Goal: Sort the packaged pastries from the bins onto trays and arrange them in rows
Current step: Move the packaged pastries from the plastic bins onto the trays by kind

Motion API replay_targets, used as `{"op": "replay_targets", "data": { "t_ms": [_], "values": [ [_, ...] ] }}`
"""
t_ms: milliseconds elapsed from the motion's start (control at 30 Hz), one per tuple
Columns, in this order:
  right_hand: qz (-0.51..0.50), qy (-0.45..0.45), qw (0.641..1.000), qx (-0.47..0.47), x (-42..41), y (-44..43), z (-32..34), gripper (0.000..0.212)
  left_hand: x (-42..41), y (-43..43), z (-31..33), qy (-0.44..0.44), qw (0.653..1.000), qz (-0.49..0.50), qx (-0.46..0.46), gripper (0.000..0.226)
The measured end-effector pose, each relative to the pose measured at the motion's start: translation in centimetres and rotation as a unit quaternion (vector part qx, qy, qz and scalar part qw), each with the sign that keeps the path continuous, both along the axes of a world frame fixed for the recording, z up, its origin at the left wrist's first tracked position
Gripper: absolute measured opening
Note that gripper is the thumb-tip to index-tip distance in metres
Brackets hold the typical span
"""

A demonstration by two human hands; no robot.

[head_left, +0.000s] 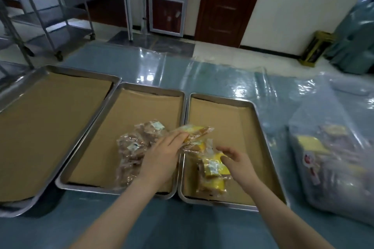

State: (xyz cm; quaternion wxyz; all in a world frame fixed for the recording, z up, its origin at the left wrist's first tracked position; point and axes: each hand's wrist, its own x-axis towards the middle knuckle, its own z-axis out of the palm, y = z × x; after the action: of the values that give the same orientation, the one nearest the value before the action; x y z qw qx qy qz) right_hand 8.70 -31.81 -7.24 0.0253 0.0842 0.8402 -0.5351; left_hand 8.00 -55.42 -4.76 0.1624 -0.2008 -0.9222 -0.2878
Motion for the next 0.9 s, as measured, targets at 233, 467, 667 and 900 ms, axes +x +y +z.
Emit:
{"op": "replay_targets", "data": {
  "t_ms": [233, 467, 667, 900],
  "values": [
    [-0.085, -0.011, 0.996, 0.020, 4.4, 7.6, 0.0, 0.036, -0.8, 9.0, -3.7, -0.025, 0.992, -0.105, -0.059, 0.067],
    [-0.124, -0.028, 0.992, 0.026, 7.8, 12.1, 0.0, 0.038, -0.7, 12.9, -7.4, -0.209, 0.932, -0.150, -0.254, 0.094],
    [-0.072, 0.004, 0.997, 0.030, 7.3, 13.9, 2.5, 0.035, -0.9, 16.1, -2.7, -0.183, 0.953, -0.136, -0.202, 0.084],
    [0.064, 0.103, 0.985, 0.119, 3.6, 16.1, 8.3, 0.043, 0.5, 20.6, 5.1, -0.075, 0.987, -0.060, -0.125, 0.075]
  ]
}}
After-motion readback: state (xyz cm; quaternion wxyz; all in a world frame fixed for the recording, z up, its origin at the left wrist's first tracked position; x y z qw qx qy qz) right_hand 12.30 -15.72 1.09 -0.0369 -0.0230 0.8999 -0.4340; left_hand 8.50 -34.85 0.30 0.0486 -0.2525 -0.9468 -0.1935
